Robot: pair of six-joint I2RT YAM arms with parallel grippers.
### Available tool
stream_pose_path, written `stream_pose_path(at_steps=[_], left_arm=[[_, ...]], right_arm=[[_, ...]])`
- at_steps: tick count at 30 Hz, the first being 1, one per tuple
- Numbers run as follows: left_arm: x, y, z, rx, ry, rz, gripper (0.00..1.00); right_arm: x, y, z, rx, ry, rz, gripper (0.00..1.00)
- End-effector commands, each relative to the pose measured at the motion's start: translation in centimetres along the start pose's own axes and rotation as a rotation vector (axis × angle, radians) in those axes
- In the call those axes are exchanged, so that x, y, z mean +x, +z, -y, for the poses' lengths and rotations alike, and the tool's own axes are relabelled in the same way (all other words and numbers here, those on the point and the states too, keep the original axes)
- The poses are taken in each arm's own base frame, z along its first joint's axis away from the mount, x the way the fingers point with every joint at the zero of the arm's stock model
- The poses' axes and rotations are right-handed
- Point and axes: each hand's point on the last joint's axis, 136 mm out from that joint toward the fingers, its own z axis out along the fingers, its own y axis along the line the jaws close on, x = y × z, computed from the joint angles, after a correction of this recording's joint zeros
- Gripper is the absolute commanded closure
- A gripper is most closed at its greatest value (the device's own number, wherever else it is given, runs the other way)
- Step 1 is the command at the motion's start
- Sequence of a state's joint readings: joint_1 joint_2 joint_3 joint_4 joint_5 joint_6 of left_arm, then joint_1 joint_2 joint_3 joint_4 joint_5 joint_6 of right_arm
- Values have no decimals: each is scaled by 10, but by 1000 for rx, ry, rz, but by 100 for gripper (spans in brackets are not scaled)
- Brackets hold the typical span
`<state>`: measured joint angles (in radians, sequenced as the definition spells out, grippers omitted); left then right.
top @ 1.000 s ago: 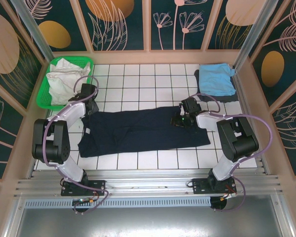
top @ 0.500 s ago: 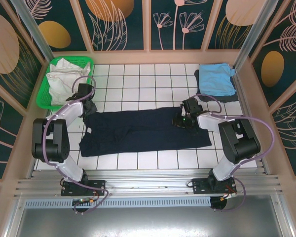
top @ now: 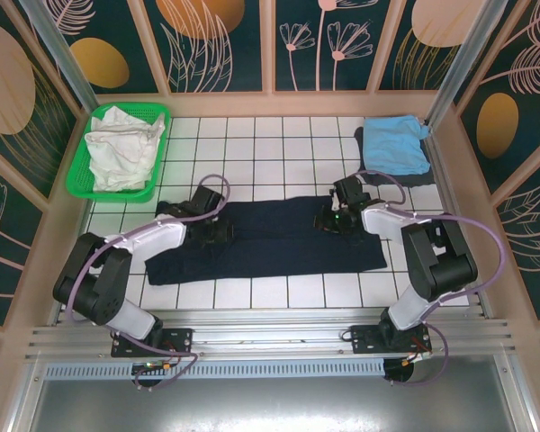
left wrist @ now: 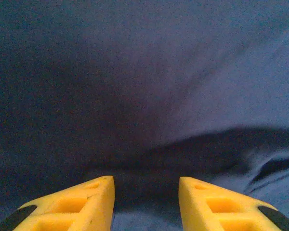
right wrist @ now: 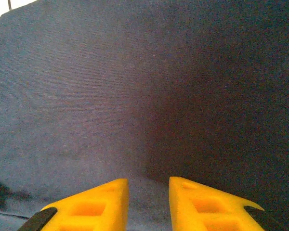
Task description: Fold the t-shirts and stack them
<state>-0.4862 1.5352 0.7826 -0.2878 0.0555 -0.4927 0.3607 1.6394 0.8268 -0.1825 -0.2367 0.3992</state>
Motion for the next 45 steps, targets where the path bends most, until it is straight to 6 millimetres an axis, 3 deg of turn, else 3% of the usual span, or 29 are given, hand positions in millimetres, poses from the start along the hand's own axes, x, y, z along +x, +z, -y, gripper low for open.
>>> stream_pose_path(at_steps=[1, 5, 16, 19, 22, 25, 27, 32, 35, 38, 41, 45], left_arm=[[11, -3, 15, 96, -10, -14, 61], [14, -18, 31, 188, -1, -1, 69], [43, -36, 51, 337, 13, -45, 70], [40, -41, 31, 225, -19, -1, 67], [30, -45, 4, 69, -97, 53, 52], [31, -37, -21, -87, -128, 32, 51], [34, -29, -27, -137, -123, -2, 55], [41, -15, -7, -31, -81, -63, 69], [41, -20, -7, -27, -71, -54, 85], [39, -29, -5, -13, -61, -35, 93], [44, -36, 1, -20, 2, -30, 98], [69, -32, 13, -71, 106, -63, 95]], right_arm=[[-6, 2, -1, -3, 7, 0, 71], [-7, 3, 2, 15, 9, 3, 71], [-7, 2, 3, 13, 10, 13, 71], [-6, 0, 3, 14, 6, 18, 71], [-5, -2, 4, 12, 6, 22, 71], [-3, -2, 4, 8, 10, 26, 71], [-1, -2, 4, 7, 10, 23, 71], [-1, -7, 7, 24, 5, 32, 71], [-4, -11, 8, 31, 4, 47, 71], [-6, -13, 5, 22, 2, 55, 71], [-7, -10, 6, 20, 4, 51, 71], [-6, -10, 6, 23, 8, 48, 71]])
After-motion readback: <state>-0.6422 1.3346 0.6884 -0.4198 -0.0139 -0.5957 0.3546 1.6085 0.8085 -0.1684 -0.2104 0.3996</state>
